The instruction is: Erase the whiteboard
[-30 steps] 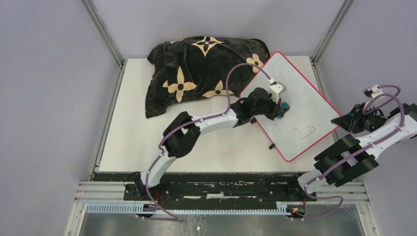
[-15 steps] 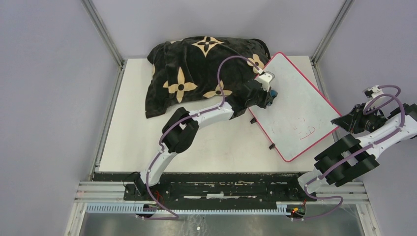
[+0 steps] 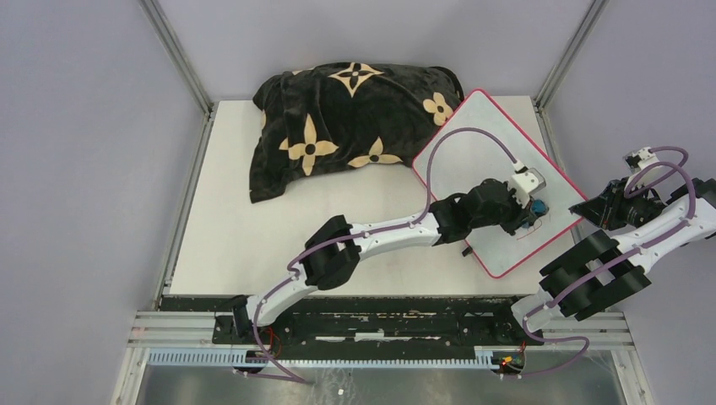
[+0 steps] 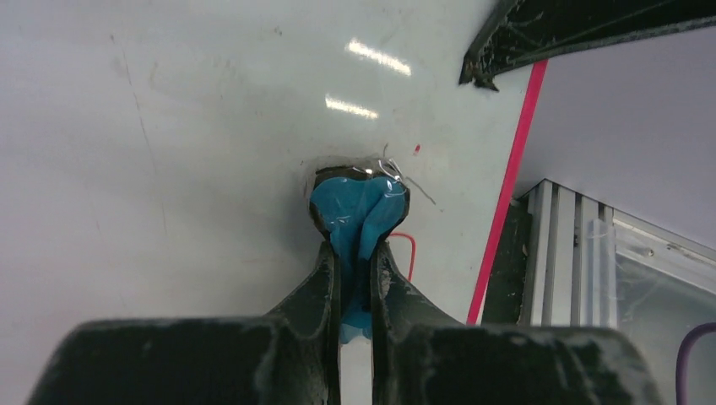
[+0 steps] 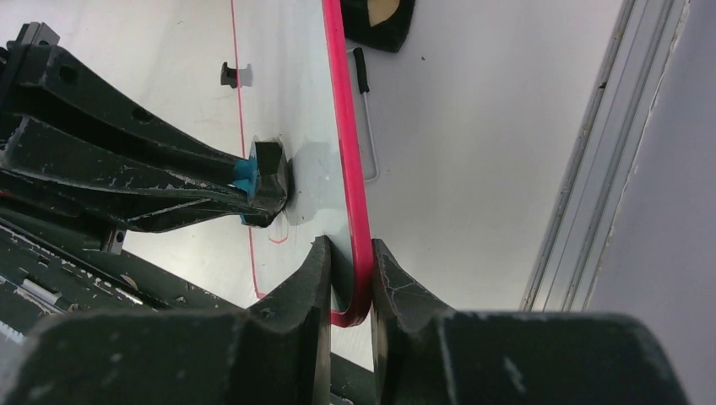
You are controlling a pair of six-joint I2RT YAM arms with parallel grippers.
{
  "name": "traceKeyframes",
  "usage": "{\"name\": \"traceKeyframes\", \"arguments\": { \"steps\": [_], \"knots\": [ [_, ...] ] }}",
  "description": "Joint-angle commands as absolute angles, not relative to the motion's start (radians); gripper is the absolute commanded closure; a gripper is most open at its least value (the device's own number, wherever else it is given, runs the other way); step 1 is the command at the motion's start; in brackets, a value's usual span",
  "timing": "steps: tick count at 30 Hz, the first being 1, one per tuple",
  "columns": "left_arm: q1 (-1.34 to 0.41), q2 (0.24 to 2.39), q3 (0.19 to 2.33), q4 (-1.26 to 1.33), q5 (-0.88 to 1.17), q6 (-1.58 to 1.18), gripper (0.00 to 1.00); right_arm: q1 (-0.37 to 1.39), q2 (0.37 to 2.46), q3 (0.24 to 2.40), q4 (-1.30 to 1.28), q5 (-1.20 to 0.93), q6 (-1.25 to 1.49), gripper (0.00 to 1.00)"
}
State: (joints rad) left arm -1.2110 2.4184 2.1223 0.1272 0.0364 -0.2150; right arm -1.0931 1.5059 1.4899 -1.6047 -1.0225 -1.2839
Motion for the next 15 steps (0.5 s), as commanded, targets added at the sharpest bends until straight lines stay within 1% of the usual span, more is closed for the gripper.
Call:
{"name": "traceKeyframes", "arguments": {
  "steps": [1,3,15],
  "knots": [
    [-1.143,2.496,2.282,0.003,0.055,-0.121,0.97,-1.078,1.472,1.468,-1.761,-0.943,-1.369,0.99],
    [-1.102,2.502,2.309,-0.025,0.061,-0.122,0.97,-1.078,1.472,1.465,-1.762,-0.946,-1.370,0.99],
    [-0.901,2.495,2.246,-0.038,0.049,-0.176,0.97,-1.077,1.462,1.469,-1.762,-0.952,-1.365,0.99]
  ]
}}
